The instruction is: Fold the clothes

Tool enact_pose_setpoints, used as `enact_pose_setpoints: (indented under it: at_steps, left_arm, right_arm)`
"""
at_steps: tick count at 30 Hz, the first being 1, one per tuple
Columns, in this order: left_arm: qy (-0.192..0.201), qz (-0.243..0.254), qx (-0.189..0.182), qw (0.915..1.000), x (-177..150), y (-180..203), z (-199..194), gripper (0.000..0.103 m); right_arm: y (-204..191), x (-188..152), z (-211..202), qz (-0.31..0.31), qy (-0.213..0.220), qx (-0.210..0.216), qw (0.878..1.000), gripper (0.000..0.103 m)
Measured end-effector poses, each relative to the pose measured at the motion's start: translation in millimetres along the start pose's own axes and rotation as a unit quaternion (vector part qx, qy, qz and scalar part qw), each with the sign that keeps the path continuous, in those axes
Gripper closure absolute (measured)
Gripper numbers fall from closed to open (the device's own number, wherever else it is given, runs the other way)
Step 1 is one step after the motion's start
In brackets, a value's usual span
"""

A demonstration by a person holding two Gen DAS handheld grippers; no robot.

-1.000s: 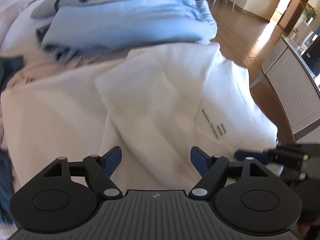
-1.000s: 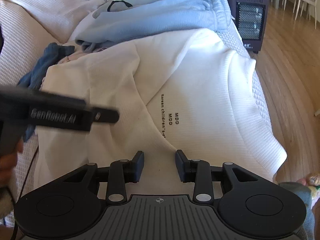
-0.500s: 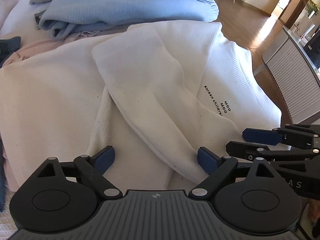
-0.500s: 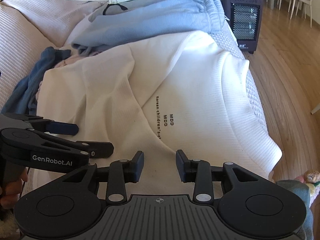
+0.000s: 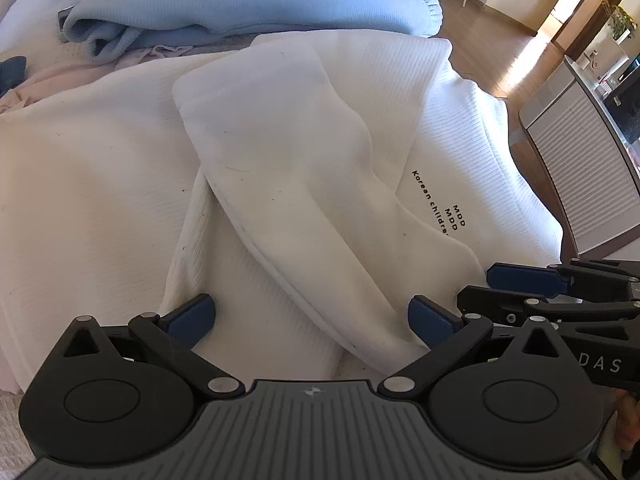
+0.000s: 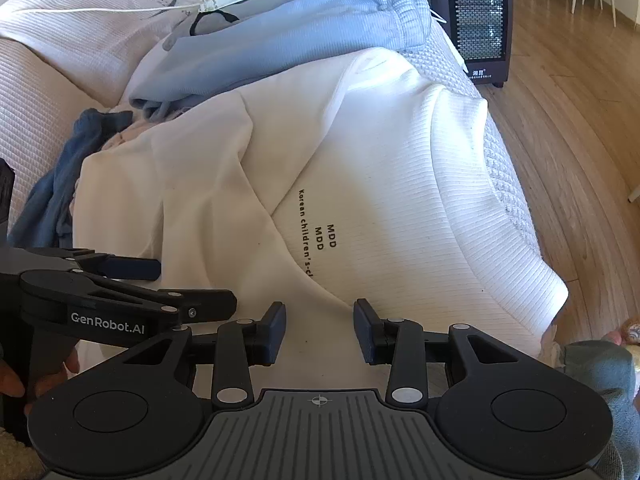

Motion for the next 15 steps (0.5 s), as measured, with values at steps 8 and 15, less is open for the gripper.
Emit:
enact_pose_setpoints:
  at_steps: [8,15]
  left_arm:
    - [0.002,0.025,0.015,0.9996,-1.7,3.4,3.0,0.0]
    - [0.008,0.031,0.022,0.9993,-1.5,5.4,-2.1,0.0]
  right_arm:
    - [-0.2,0.1,0.4,0.001,-0.001,0.004,1.0,0.062]
    - [8.3,6.2,-22.2,0.046,0.045,0.02,0.998,0.061]
Point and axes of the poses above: each gripper's, at about its wrist camera, not at the fingertips, and z roughly the way its jaws point, y to its right, x to its top, the point moved 9 cm from there along z, roughly the way its jaws point, and after that the axes turned 5 degrees about -z, right-handed, at the moved point
